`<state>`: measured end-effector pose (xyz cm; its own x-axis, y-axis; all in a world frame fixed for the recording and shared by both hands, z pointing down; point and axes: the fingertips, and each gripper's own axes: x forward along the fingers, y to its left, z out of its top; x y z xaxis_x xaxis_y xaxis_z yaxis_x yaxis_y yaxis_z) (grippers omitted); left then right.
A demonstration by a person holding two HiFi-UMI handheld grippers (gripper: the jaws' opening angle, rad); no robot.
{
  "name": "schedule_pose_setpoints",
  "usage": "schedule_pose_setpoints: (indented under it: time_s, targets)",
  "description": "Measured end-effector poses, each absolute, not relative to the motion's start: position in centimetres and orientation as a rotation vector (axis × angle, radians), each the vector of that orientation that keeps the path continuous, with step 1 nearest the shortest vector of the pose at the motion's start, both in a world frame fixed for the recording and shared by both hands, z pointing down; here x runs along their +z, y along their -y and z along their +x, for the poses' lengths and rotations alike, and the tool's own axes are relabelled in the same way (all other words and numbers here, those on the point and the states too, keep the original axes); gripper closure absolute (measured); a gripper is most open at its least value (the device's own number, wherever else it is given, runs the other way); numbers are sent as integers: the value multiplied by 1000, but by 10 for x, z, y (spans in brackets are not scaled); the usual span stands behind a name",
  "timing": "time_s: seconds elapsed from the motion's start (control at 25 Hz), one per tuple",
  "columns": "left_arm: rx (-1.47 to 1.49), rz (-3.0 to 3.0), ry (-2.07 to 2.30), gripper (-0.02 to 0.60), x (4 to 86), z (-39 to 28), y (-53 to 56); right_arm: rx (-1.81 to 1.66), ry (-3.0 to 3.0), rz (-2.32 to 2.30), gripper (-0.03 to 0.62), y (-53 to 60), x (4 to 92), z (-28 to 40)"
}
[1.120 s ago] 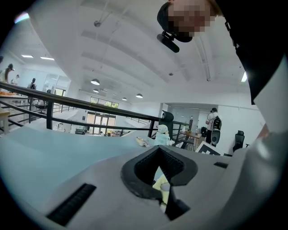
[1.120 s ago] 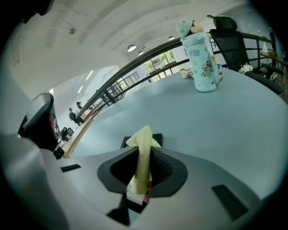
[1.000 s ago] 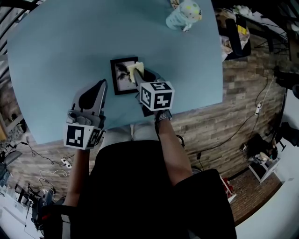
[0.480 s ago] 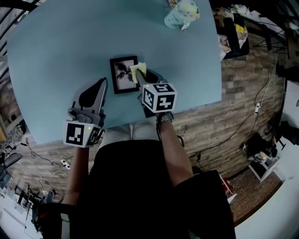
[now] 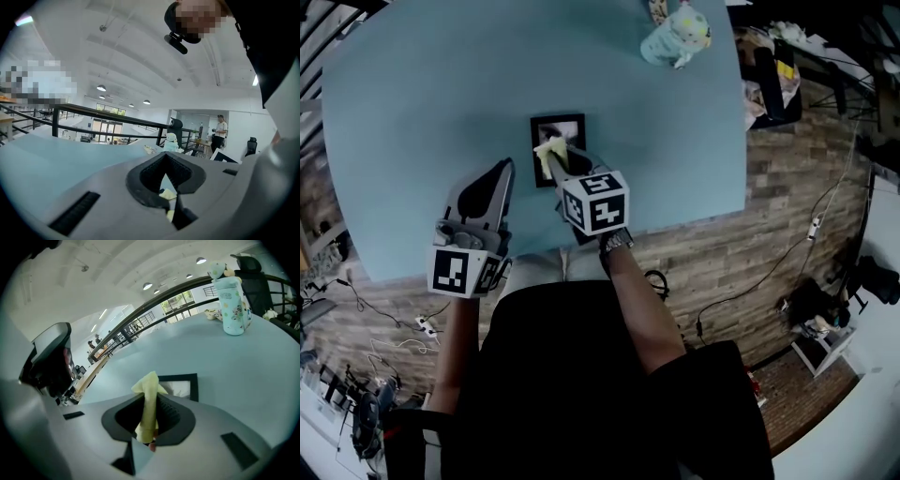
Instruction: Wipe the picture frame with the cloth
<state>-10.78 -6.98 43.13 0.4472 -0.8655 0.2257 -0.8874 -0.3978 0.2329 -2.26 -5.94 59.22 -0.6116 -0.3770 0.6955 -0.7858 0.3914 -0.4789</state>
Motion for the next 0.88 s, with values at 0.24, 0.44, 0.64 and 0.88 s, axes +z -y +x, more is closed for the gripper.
schedule_pose_setpoints:
  time_s: [0.24,0.44,0.64,0.88]
  targets:
    - [55,2351,1598,584,424,-123,68,1112,2192,885,537,50,596,-48]
    - [100,2278,1609,584,433,-134,56,1099,2205,811,537,44,599,-69]
    - [103,2290,1649,584,429,-139,53,1093,2205,760,537,38,603,-80]
    - [112,2280,1645,584,434,-138,53,1115,2181,764,537,39,613,-73]
